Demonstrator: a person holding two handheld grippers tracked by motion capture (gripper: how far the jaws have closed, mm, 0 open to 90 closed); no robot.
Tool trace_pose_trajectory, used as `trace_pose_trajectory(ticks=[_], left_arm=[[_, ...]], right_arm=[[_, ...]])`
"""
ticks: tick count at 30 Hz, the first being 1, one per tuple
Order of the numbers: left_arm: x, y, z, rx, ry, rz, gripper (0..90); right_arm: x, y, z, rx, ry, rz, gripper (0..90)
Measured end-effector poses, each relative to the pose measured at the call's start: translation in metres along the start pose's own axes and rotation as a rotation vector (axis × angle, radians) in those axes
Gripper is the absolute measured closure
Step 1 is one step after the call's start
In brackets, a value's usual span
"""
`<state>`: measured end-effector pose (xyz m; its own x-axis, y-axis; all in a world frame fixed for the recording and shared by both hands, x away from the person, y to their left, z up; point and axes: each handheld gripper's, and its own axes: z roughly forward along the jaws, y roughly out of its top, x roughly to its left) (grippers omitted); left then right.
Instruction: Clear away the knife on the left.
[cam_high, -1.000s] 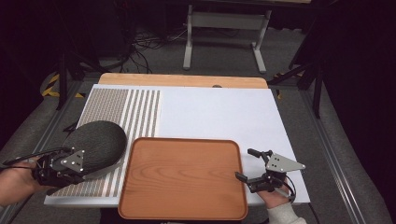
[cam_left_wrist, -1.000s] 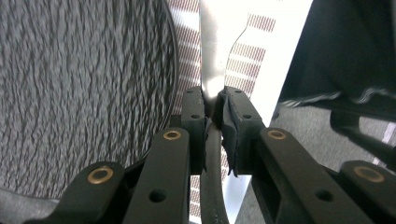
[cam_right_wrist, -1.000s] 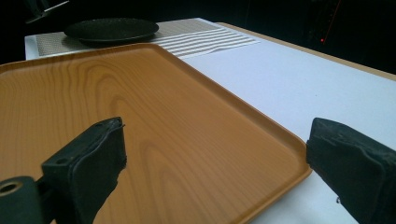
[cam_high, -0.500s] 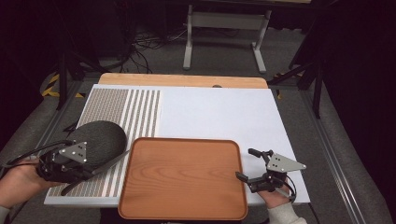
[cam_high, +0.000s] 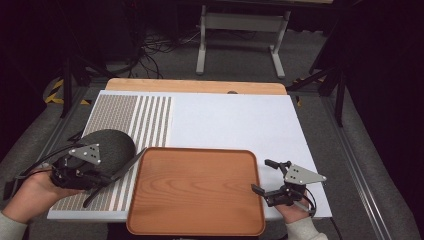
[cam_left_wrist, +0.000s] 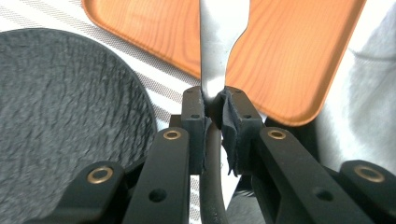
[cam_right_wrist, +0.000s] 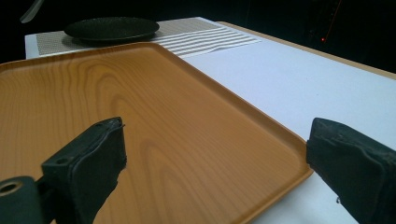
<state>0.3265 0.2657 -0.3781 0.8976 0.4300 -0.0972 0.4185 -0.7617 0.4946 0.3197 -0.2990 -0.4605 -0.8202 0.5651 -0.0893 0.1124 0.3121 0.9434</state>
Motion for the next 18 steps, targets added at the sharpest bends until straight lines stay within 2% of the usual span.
trace_pose_trajectory(ticks=[3,15,18], left_arm=[[0.001,0.003,0.002,-0.026,-0.013,-0.047,80.0],[-0.006,0.021,0.014,-0.061,-0.035,-0.096,79.9],[-0.009,0.025,0.017,-0.059,-0.041,-0.092,79.9]], right_arm=[[0.000,0.000,0.000,-0.001,0.000,-0.001,5.5],[0.000,0.000,-0.002,-0.002,-0.005,-0.002,5.5],[0.000,0.000,-0.002,-0.006,-0.004,0.000,5.5]])
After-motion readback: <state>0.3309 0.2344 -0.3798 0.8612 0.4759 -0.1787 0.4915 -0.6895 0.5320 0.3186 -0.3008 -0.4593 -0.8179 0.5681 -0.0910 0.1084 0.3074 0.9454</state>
